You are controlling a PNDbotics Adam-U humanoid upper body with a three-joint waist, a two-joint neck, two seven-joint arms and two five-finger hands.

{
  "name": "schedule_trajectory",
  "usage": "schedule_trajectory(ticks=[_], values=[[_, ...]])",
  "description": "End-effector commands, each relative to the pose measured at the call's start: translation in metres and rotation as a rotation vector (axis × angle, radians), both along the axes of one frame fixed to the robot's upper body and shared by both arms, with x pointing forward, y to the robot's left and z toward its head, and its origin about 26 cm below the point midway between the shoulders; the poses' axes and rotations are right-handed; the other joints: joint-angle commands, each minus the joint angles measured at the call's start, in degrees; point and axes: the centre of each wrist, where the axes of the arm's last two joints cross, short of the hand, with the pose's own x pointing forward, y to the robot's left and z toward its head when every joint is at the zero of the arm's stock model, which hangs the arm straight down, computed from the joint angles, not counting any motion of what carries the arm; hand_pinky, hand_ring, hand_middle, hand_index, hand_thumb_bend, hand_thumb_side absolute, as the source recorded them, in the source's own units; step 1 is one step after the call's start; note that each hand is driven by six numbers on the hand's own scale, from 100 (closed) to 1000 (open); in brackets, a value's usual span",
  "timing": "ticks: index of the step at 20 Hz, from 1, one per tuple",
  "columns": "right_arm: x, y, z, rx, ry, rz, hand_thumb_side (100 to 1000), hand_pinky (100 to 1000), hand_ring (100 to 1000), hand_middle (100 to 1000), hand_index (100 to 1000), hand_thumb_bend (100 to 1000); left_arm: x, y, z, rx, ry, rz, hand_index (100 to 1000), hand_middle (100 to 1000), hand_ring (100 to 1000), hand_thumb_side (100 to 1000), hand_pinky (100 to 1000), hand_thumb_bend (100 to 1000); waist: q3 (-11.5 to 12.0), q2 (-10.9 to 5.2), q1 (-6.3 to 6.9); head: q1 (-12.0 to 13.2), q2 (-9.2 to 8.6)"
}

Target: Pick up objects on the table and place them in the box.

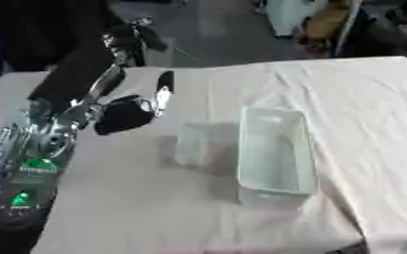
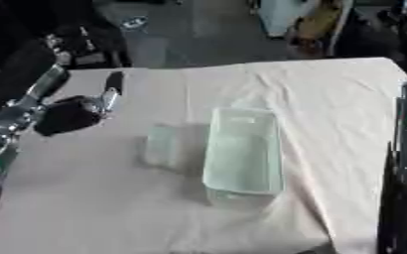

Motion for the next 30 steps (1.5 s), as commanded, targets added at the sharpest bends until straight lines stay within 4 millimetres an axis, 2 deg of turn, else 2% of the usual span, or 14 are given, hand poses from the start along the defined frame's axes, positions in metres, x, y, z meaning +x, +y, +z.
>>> schedule_trajectory(ticks=[1,2,3,6,8,12,15,16,20,25,29,30], values=[[-0.003,0.0,0.008,-0.015,-0.03,0.004,654,709,802,865,890,100,-0.002,0.001,0.009,0.003,-0.054,0.007,840,814,756,724,727,945,0.0,-0.5,0.09,0.0,-0.04],[-0.003,0.0,0.008,-0.015,-0.029,0.003,659,709,802,865,890,100,-0.002,0.002,0.009,0.006,-0.062,0.009,843,816,759,751,732,975,0.0,-0.47,0.08,-0.1,-0.04],[-0.003,0.0,0.008,-0.015,-0.029,0.003,659,709,802,865,890,100,-0.002,0.002,0.009,0.01,-0.067,0.012,844,821,760,757,735,966,0.0,-0.44,0.08,-0.2,-0.04],[-0.003,0.001,0.008,-0.017,-0.028,0.005,665,709,801,865,890,100,-0.001,0.009,0.008,-0.002,-0.067,0.053,844,841,760,739,726,863,0.0,-0.41,0.07,0.0,-0.04],[-0.003,0.0,0.008,-0.015,-0.028,0.004,665,710,801,865,889,100,-0.001,0.017,0.009,-0.05,-0.067,0.096,829,867,751,692,697,794,0.1,-0.38,0.06,-0.4,-0.04],[-0.003,0.0,0.008,-0.018,-0.023,0.001,679,709,801,866,890,100,0.0,0.041,0.012,-0.21,-0.102,0.195,820,875,742,631,677,801,0.5,-0.36,0.05,-1.1,-0.04],[-0.003,-0.001,0.008,-0.019,-0.023,0.0,690,709,801,866,889,100,0.0,0.048,0.014,-0.254,-0.129,0.215,823,875,745,630,681,825,0.5,-0.35,-0.01,-1.2,-0.04],[-0.003,-0.001,0.008,-0.019,-0.023,0.0,689,709,801,866,889,100,0.0,0.048,0.015,-0.256,-0.133,0.212,827,876,747,615,684,798,0.6,-0.37,-0.02,-1.1,-0.04],[-0.003,-0.002,0.008,-0.015,-0.02,-0.006,697,707,800,866,889,100,0.001,0.045,0.018,-0.242,-0.149,0.211,832,861,754,587,697,802,0.4,-0.45,-0.12,-1.5,-0.04],[-0.003,-0.001,0.007,-0.013,-0.012,-0.009,699,708,800,866,889,100,0.004,0.025,0.034,-0.146,-0.183,0.196,842,839,763,572,710,824,-0.3,-0.72,-0.2,-1.9,-0.04],[-0.003,-0.001,0.006,-0.011,-0.01,-0.007,707,706,799,866,890,100,0.012,0.006,0.036,-0.031,-0.138,0.177,850,830,780,615,729,791,-0.6,-0.75,-0.18,-1.7,-0.04],[-0.003,-0.001,0.006,-0.011,-0.01,-0.007,707,706,799,866,889,100,0.015,0.002,0.033,-0.006,-0.12,0.177,853,831,785,652,734,749,-0.6,-0.72,-0.18,-1.6,-0.04]])
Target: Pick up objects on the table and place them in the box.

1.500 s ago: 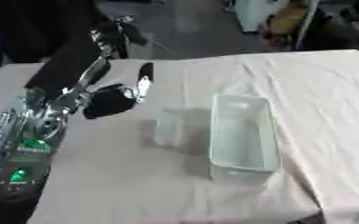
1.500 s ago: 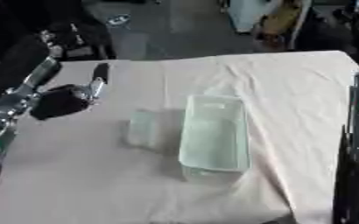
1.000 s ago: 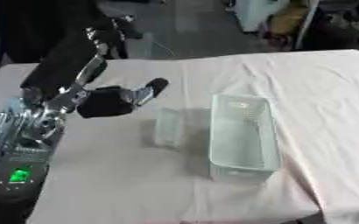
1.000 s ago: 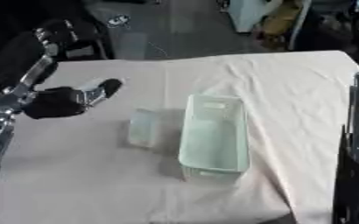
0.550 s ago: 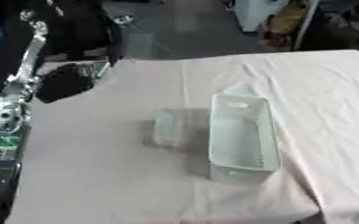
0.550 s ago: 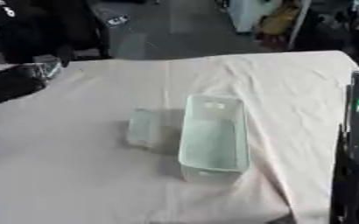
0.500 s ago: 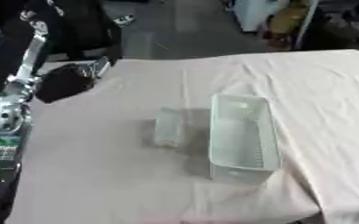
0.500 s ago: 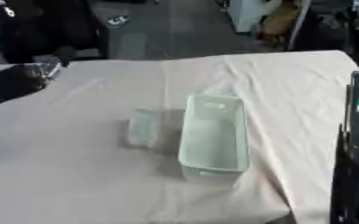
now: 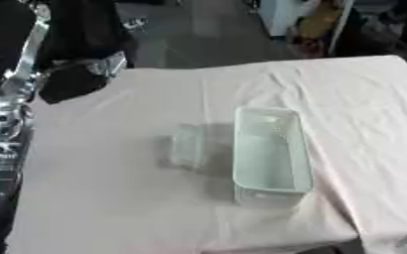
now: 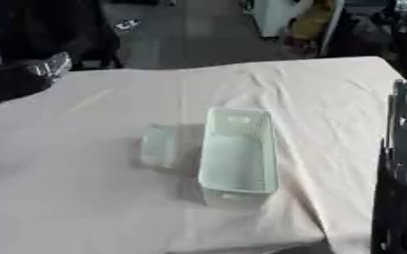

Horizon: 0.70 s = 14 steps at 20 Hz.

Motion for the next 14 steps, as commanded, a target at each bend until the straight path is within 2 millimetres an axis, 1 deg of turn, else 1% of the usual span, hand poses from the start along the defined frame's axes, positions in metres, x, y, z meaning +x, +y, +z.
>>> schedule_trajectory(ticks=[1,2,3,6,7,8,9,11,14], values=[[-0.003,0.0,0.008,-0.013,-0.025,-0.001,707,706,799,866,889,100,0.007,-0.012,-0.002,0.084,0.04,0.001,853,831,785,653,734,744,-0.1,-0.51,0.03,-0.2,-0.04],[-0.003,0.0,0.008,-0.012,-0.025,0.0,710,706,799,866,890,100,0.01,-0.016,-0.008,0.107,0.066,0.001,856,831,787,672,735,700,-0.2,-0.5,0.03,-0.1,-0.04],[-0.003,0.0,0.008,-0.012,-0.026,0.002,706,706,799,866,890,100,0.014,-0.02,-0.014,0.13,0.091,-0.001,854,828,786,678,744,683,-0.3,-0.48,0.03,0.0,-0.04],[-0.003,0.001,0.008,-0.013,-0.026,0.005,711,705,799,867,890,100,0.022,-0.028,-0.028,0.196,0.15,-0.009,858,822,783,698,731,650,-0.4,-0.47,0.05,0.2,-0.04],[-0.003,0.001,0.008,-0.013,-0.025,0.006,711,705,799,867,890,100,0.024,-0.03,-0.033,0.216,0.166,-0.009,857,822,784,698,732,653,-0.5,-0.47,0.06,0.3,-0.04],[-0.003,0.001,0.008,-0.014,-0.025,0.006,712,705,799,866,890,100,0.025,-0.031,-0.036,0.232,0.179,-0.008,859,816,783,709,728,619,-0.5,-0.47,0.08,0.3,-0.04],[-0.003,0.001,0.008,-0.014,-0.025,0.007,712,705,799,867,889,100,0.027,-0.033,-0.041,0.251,0.197,-0.007,859,815,783,712,727,607,-0.5,-0.47,0.1,0.4,-0.04],[-0.003,0.001,0.007,-0.015,-0.024,0.008,713,705,799,867,889,100,0.03,-0.037,-0.049,0.281,0.226,-0.008,861,813,782,695,730,564,-0.6,-0.47,0.12,0.6,-0.04],[-0.003,0.002,0.007,-0.016,-0.024,0.011,713,705,799,867,889,100,0.033,-0.042,-0.058,0.306,0.251,-0.01,858,802,774,710,725,546,-0.7,-0.45,0.13,0.7,-0.04]])
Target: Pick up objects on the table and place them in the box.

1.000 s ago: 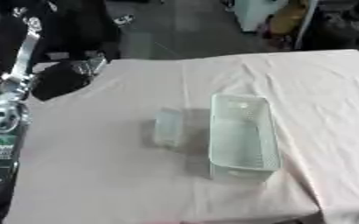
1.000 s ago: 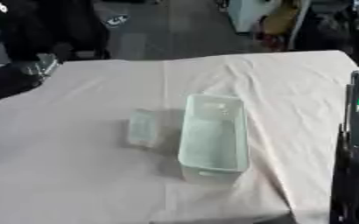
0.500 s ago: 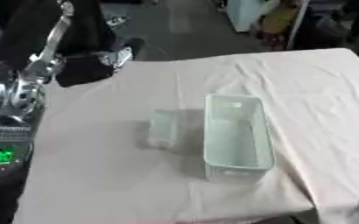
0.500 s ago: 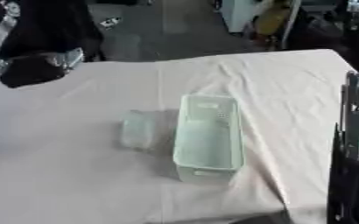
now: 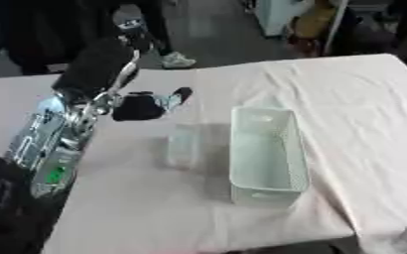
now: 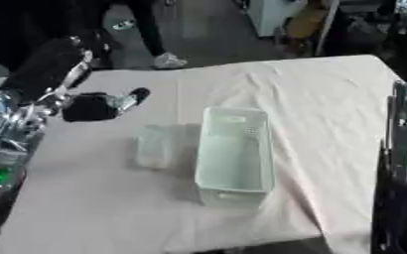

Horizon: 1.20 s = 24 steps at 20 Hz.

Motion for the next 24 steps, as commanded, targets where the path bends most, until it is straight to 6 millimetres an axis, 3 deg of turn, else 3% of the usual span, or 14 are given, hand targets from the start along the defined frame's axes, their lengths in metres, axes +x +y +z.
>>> schedule_trajectory(ticks=[1,14,24], values=[[-0.003,0.002,0.008,-0.013,-0.024,0.009,713,705,799,867,889,100,0.002,-0.007,-0.001,0.033,0.001,-0.006,857,798,771,720,721,542,-0.1,-0.46,0.0,0.6,-0.05],[-0.003,0.002,0.007,-0.018,-0.022,0.013,716,704,798,867,889,100,0.007,-0.018,-0.029,0.056,0.049,0.058,853,799,768,724,720,486,-0.2,-0.54,0.14,0.6,-0.05],[-0.003,0.002,0.007,-0.019,-0.023,0.012,709,705,799,867,889,100,0.017,-0.03,-0.063,0.022,0.086,0.144,853,821,771,748,706,446,-0.2,-0.78,0.29,0.3,-0.05]])
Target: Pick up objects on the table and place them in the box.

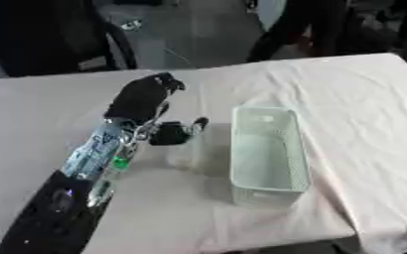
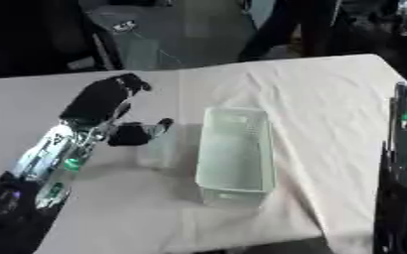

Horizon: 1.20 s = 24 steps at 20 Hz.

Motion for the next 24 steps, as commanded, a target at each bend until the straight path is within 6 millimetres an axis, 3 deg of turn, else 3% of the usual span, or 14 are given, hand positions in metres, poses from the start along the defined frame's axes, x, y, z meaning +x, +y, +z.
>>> schedule_trajectory(ticks=[1,24], values=[[-0.003,0.001,0.008,-0.015,-0.029,0.003,710,705,799,867,889,100,0.004,-0.003,0.002,-0.011,-0.028,0.02,853,822,771,751,704,443,-0.1,-0.53,-0.08,-0.1,-0.05],[-0.003,0.001,0.008,-0.008,-0.036,0.003,712,705,799,867,888,100,0.009,-0.017,-0.025,0.014,0.016,0.044,852,819,767,759,702,411,-0.2,-0.49,-0.18,-0.3,-0.05]])
